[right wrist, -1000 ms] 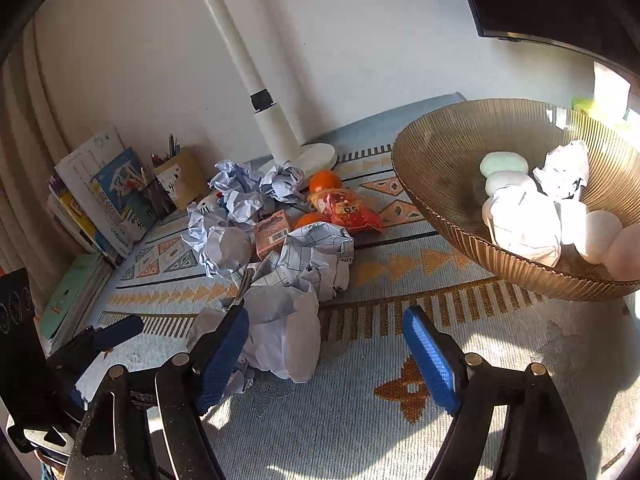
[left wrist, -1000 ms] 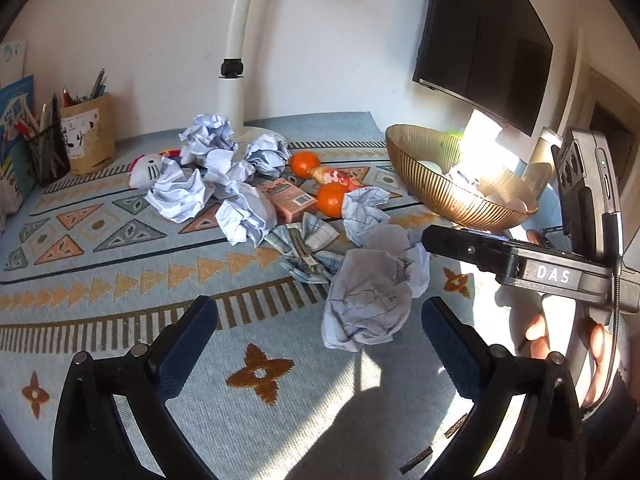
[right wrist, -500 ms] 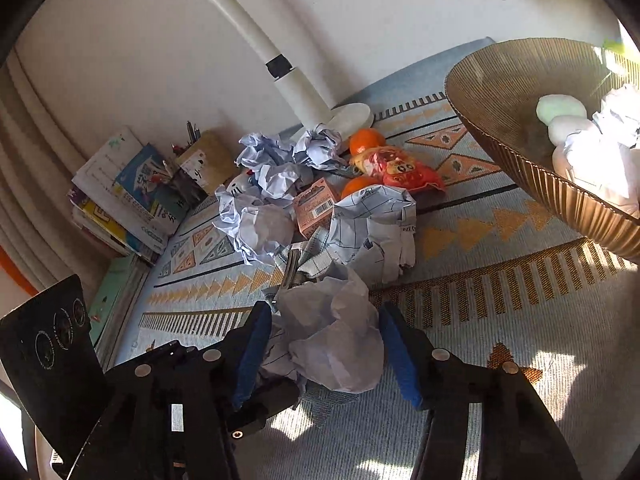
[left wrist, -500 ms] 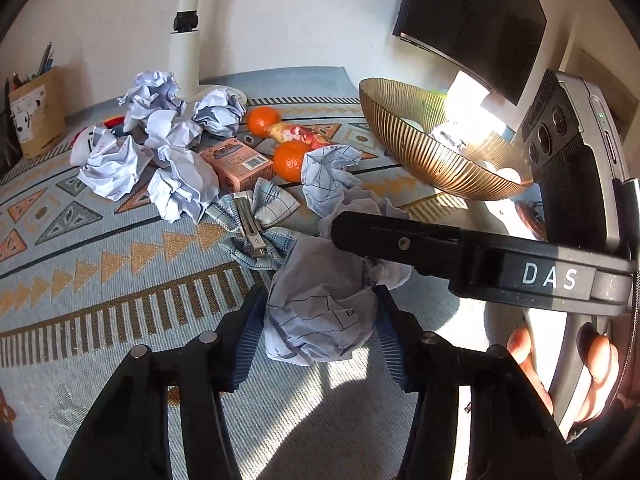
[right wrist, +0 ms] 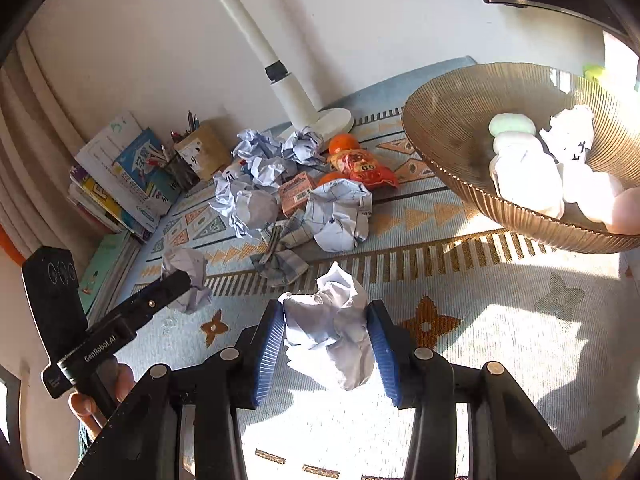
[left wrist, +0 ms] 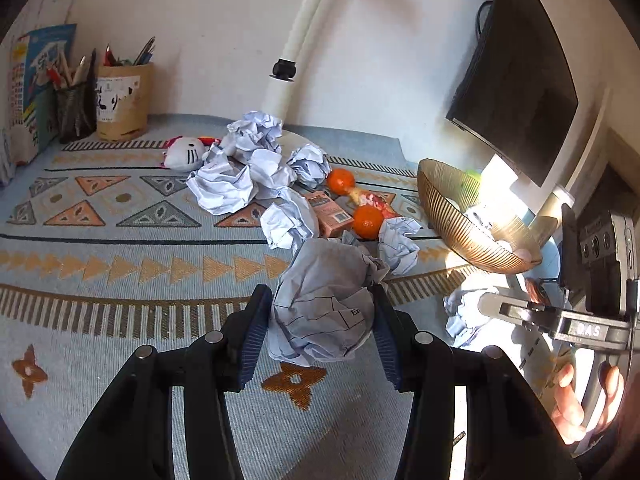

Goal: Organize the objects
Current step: 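Grasp a lined paper ball with the left tool while the right tool grasps a white paper ball, then carry both paper balls into the amber bowl and open both tools, then move both open tools back over the paper balls near the oranges, then grasp a lined paper ball with the right tool while the left tool grasps a white paper ball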

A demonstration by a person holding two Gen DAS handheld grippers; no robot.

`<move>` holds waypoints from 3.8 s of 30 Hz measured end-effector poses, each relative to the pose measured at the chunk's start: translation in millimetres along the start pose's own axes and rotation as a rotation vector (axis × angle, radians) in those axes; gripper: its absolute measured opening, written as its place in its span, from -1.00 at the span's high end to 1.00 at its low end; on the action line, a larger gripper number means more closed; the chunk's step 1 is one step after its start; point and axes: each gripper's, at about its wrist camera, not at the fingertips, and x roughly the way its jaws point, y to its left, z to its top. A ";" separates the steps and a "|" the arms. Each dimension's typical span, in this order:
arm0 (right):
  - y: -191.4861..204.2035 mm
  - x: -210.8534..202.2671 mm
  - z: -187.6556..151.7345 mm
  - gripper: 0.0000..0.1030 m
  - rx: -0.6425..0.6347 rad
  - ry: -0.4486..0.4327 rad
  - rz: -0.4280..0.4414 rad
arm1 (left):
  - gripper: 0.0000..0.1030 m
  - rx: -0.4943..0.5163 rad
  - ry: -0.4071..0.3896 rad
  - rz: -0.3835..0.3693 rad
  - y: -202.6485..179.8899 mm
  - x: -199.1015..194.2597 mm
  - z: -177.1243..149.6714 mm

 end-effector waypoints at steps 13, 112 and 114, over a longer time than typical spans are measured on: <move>10.3 15.2 -14.4 -0.42 -0.054 -0.006 -0.123 | 0.10 0.026 0.004 0.019 -3.1 4.4 -4.8; 3.3 65.9 49.8 -0.65 0.026 -0.056 -0.240 | -0.98 -0.008 0.091 0.192 9.8 39.3 45.8; 2.9 70.8 55.2 -0.65 0.037 -0.050 -0.216 | -0.98 -0.004 0.105 0.163 6.3 54.7 55.1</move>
